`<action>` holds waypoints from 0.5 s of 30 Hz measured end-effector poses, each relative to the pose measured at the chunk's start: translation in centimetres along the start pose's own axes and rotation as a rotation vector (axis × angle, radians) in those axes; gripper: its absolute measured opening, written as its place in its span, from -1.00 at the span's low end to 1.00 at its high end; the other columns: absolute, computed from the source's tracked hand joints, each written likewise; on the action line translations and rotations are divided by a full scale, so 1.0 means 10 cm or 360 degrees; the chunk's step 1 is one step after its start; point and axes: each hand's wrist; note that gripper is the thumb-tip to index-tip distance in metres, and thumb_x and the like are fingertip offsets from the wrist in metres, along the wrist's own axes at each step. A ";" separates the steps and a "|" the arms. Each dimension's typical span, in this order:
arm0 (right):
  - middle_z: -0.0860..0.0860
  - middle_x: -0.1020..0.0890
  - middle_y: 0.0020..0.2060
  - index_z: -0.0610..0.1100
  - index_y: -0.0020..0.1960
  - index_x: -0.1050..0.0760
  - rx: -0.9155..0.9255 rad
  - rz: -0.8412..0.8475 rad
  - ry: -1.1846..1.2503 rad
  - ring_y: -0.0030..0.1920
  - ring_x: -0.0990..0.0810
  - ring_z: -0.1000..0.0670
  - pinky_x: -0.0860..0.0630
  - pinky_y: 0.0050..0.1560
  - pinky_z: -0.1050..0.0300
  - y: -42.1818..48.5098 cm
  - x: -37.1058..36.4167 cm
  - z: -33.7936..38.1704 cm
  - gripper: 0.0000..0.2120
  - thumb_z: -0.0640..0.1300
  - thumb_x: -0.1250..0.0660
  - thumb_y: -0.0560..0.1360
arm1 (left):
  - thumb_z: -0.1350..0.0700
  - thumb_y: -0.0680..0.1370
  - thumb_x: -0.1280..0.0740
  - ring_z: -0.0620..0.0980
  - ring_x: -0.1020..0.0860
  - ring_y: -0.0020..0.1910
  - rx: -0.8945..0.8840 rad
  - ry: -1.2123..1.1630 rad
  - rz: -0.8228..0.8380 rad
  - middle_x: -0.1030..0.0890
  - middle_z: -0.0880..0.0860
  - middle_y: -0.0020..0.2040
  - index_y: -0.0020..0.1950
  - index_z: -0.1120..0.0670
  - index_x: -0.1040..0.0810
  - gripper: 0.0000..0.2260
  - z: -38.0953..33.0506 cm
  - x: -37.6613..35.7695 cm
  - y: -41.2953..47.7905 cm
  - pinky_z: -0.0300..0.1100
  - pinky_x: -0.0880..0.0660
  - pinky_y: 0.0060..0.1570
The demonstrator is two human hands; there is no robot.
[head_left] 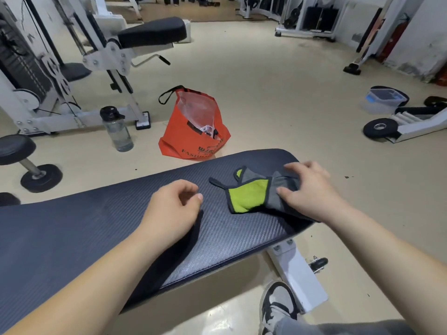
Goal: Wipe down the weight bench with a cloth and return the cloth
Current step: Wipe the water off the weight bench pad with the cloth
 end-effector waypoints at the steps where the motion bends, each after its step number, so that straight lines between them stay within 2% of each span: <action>1: -0.11 -0.37 0.42 0.15 0.48 -0.39 0.0058 0.0085 -0.0135 0.48 -0.29 -0.22 -0.32 0.48 -0.15 -0.05 -0.05 0.06 -0.39 0.24 -0.38 0.47 | 0.05 0.54 -0.43 -0.08 -0.64 -0.03 -0.0114 0.0202 0.0031 -0.69 -0.07 -0.04 0.12 0.00 -0.66 -0.84 0.00 0.00 -0.01 -0.08 -0.57 0.14; 4: -0.05 -0.06 0.64 0.26 0.61 -0.09 0.0120 0.0455 -0.0486 0.63 0.02 -0.26 -0.10 0.54 -0.39 -0.18 -0.24 0.25 -0.35 0.33 -0.16 0.57 | 0.03 0.54 -0.40 -0.02 -0.56 0.15 -0.0387 0.0529 0.0052 -0.63 -0.08 0.14 0.21 0.00 -0.63 -0.75 0.05 -0.02 -0.03 -0.08 -0.49 0.23; 6: 0.06 0.11 0.68 0.30 0.62 0.01 0.0134 0.0537 -0.0534 0.65 0.18 -0.25 0.03 0.54 -0.47 -0.14 -0.33 0.27 -0.42 0.27 -0.05 0.64 | 0.01 0.55 -0.39 0.01 -0.52 0.21 -0.0436 0.0604 0.0066 -0.61 -0.08 0.19 0.23 0.01 -0.62 -0.73 0.09 -0.03 -0.03 -0.05 -0.46 0.27; 7: 0.10 0.12 0.68 0.32 0.62 0.00 0.0134 0.0515 -0.0495 0.65 0.18 -0.23 0.03 0.54 -0.46 -0.06 -0.34 0.23 -0.46 0.26 -0.02 0.66 | 0.00 0.55 -0.39 0.01 -0.52 0.22 -0.0434 0.0612 0.0078 -0.60 -0.08 0.21 0.24 0.00 -0.62 -0.73 0.11 -0.03 -0.02 -0.04 -0.46 0.28; 9: 0.13 0.07 0.68 0.37 0.60 -0.03 0.0088 0.0402 -0.0428 0.66 0.10 -0.18 -0.03 0.56 -0.38 0.14 -0.33 0.12 -0.48 0.28 -0.01 0.66 | -0.02 0.55 -0.38 0.01 -0.50 0.24 -0.0429 0.0626 0.0101 -0.59 -0.08 0.23 0.26 0.00 -0.61 -0.71 0.14 -0.02 0.01 -0.05 -0.46 0.29; 11: 0.05 -0.05 0.67 0.34 0.59 -0.07 -0.0056 0.0202 -0.0401 0.64 -0.06 -0.20 -0.16 0.54 -0.31 0.34 -0.33 -0.04 -0.46 0.31 -0.05 0.63 | -0.04 0.56 -0.36 0.03 -0.48 0.25 -0.0436 0.0714 0.0162 -0.58 -0.07 0.25 0.28 -0.01 -0.59 -0.69 0.17 -0.01 0.03 -0.04 -0.45 0.29; 13: -0.13 -0.27 0.56 0.18 0.58 -0.18 -0.0229 -0.0051 -0.0334 0.52 -0.30 -0.27 -0.36 0.42 -0.24 0.42 -0.34 -0.10 -0.39 0.33 -0.15 0.59 | -0.07 0.57 -0.33 0.06 -0.46 0.29 -0.0455 0.0868 0.0232 -0.55 -0.06 0.29 0.29 -0.01 -0.57 -0.67 0.19 -0.02 0.04 -0.02 -0.42 0.32; 15: -0.20 -0.40 0.36 -0.08 0.46 -0.31 -0.0324 -0.0205 -0.0292 0.36 -0.45 -0.30 -0.48 0.23 -0.20 0.35 -0.35 0.02 -0.34 0.32 -0.26 0.54 | -0.07 0.58 -0.31 0.09 -0.43 0.33 -0.0458 0.0927 0.0264 -0.52 -0.03 0.32 0.29 0.01 -0.57 -0.68 0.21 -0.02 0.07 -0.02 -0.38 0.36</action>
Point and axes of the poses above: each hand's wrist, its own y-axis towards the middle knuckle, its own x-axis out of the back of the hand, z = x × y
